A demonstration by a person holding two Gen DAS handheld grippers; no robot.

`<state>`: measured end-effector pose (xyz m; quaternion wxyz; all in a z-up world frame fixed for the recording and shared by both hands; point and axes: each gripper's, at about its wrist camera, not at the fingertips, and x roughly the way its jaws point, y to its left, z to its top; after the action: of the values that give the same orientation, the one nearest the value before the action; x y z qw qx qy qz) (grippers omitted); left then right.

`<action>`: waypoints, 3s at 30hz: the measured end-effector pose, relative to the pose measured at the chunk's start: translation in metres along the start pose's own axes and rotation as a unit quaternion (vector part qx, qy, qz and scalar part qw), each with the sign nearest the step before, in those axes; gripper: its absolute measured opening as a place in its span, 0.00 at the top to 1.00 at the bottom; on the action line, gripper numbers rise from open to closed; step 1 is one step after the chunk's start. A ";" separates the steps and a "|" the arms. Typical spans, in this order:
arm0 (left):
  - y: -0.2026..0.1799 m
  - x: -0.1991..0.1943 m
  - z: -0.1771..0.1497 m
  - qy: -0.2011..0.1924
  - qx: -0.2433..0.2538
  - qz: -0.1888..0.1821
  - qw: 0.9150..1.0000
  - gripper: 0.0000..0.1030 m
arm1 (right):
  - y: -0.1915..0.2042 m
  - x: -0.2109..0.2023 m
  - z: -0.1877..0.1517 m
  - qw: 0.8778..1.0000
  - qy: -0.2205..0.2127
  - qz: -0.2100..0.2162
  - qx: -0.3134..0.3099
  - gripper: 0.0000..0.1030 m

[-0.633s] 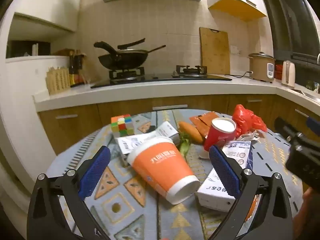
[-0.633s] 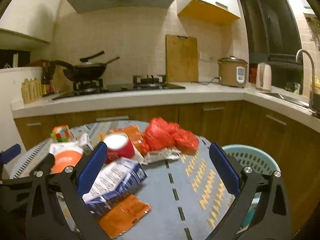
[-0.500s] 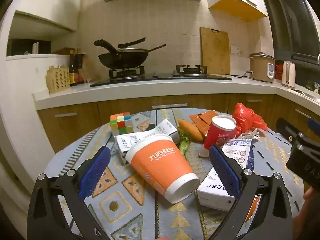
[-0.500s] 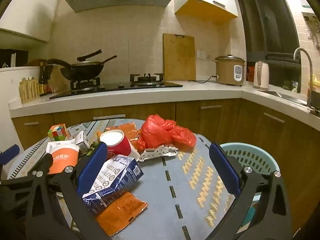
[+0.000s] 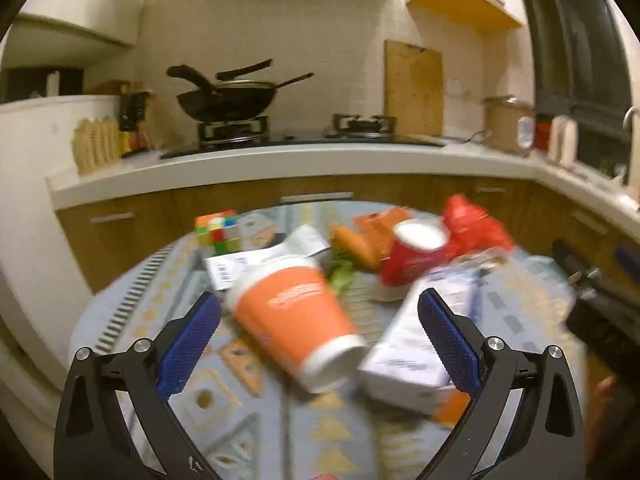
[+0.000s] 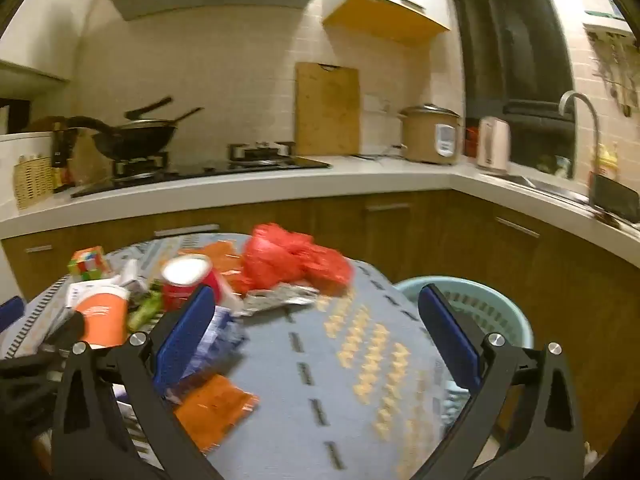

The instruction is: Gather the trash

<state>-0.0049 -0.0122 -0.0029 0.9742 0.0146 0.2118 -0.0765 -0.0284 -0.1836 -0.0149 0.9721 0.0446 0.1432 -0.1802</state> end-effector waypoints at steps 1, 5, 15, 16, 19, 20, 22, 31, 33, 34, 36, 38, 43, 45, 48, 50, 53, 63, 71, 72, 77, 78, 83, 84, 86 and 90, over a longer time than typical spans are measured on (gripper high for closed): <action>-0.007 -0.003 0.004 -0.004 0.008 -0.002 1.000 0.07 | -0.006 0.000 0.001 1.000 0.006 -0.006 0.002 0.06; -0.037 -0.002 0.010 -0.017 0.037 -0.031 0.999 0.07 | -0.032 0.001 0.002 0.999 0.020 -0.037 0.012 0.06; -0.106 -0.001 -0.013 -0.019 0.064 -0.100 0.993 0.07 | -0.087 -0.008 -0.008 0.995 0.038 -0.084 0.025 0.06; -0.109 0.002 -0.017 -0.013 0.069 -0.098 0.993 0.07 | -0.090 -0.008 -0.009 0.995 0.040 -0.085 0.026 0.06; -0.103 0.004 -0.016 -0.009 0.059 -0.100 0.993 0.07 | -0.095 -0.006 -0.012 0.995 0.044 -0.085 0.028 0.06; -0.102 0.006 -0.017 -0.004 0.055 -0.099 0.994 0.07 | -0.095 -0.006 -0.013 0.995 0.044 -0.087 0.027 0.06; -0.101 0.009 -0.017 -0.001 0.053 -0.092 0.994 0.07 | -0.096 -0.005 -0.015 0.994 0.044 -0.092 0.027 0.06; -0.104 0.009 -0.020 -0.001 0.060 -0.088 0.994 0.07 | -0.101 -0.002 -0.019 0.993 0.046 -0.101 0.030 0.06; -0.104 0.011 -0.020 0.005 0.061 -0.092 0.994 0.07 | -0.101 -0.001 -0.018 0.993 0.047 -0.100 0.032 0.06; -0.104 0.012 -0.020 0.007 0.062 -0.092 0.994 0.07 | -0.101 -0.001 -0.019 0.993 0.048 -0.099 0.034 0.06; -0.104 0.011 -0.020 0.007 0.063 -0.090 0.994 0.07 | -0.102 -0.001 -0.019 0.994 0.049 -0.094 0.039 0.06; -0.104 0.011 -0.019 0.006 0.062 -0.091 0.994 0.07 | -0.102 -0.001 -0.020 0.993 0.050 -0.095 0.039 0.06; -0.104 0.012 -0.021 0.007 0.062 -0.090 0.994 0.07 | -0.099 0.000 -0.021 0.993 0.051 -0.097 0.033 0.06; -0.103 0.011 -0.021 0.008 0.062 -0.089 0.994 0.07 | -0.099 0.000 -0.021 0.994 0.051 -0.096 0.033 0.06; -0.103 0.011 -0.021 0.009 0.062 -0.088 0.994 0.07 | -0.099 0.000 -0.021 0.994 0.052 -0.094 0.034 0.06; -0.103 0.010 -0.021 0.010 0.062 -0.088 0.994 0.07 | -0.099 0.000 -0.021 0.994 0.051 -0.095 0.034 0.06; -0.102 0.009 -0.021 0.010 0.061 -0.087 0.994 0.07 | -0.099 0.001 -0.020 0.994 0.051 -0.095 0.035 0.06; -0.102 0.015 -0.021 0.010 0.061 -0.086 0.994 0.07 | -0.098 0.001 -0.021 0.994 0.051 -0.093 0.034 0.06; -0.100 0.015 -0.021 0.009 0.060 -0.087 0.994 0.07 | -0.100 0.000 -0.022 0.994 0.053 -0.091 0.037 0.06; -0.101 0.015 -0.021 0.010 0.060 -0.086 0.994 0.07 | -0.100 0.000 -0.022 0.994 0.052 -0.091 0.036 0.06; -0.099 0.016 -0.021 0.011 0.057 -0.086 0.995 0.07 | -0.100 0.000 -0.021 0.994 0.053 -0.091 0.037 0.06; -0.100 0.016 -0.021 0.010 0.057 -0.085 0.995 0.07 | -0.100 0.000 -0.021 0.994 0.053 -0.091 0.037 0.06; -0.100 0.016 -0.021 0.010 0.058 -0.085 0.995 0.07 | -0.099 0.000 -0.022 0.994 0.053 -0.091 0.036 0.06; -0.099 0.016 -0.021 0.010 0.057 -0.085 0.995 0.07 | -0.099 0.000 -0.021 0.994 0.052 -0.092 0.035 0.06; -0.099 0.015 -0.021 0.009 0.056 -0.085 0.995 0.07 | -0.099 -0.001 -0.021 0.994 0.052 -0.091 0.035 0.06; -0.093 0.010 -0.020 -0.001 0.045 -0.090 0.995 0.07 | -0.096 -0.001 -0.018 0.995 0.049 -0.084 0.033 0.10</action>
<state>-0.0190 -0.1047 -0.0247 0.9620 0.0388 0.2073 -0.1736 -0.0686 -0.2703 -0.0355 0.9434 0.0729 0.1882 -0.2633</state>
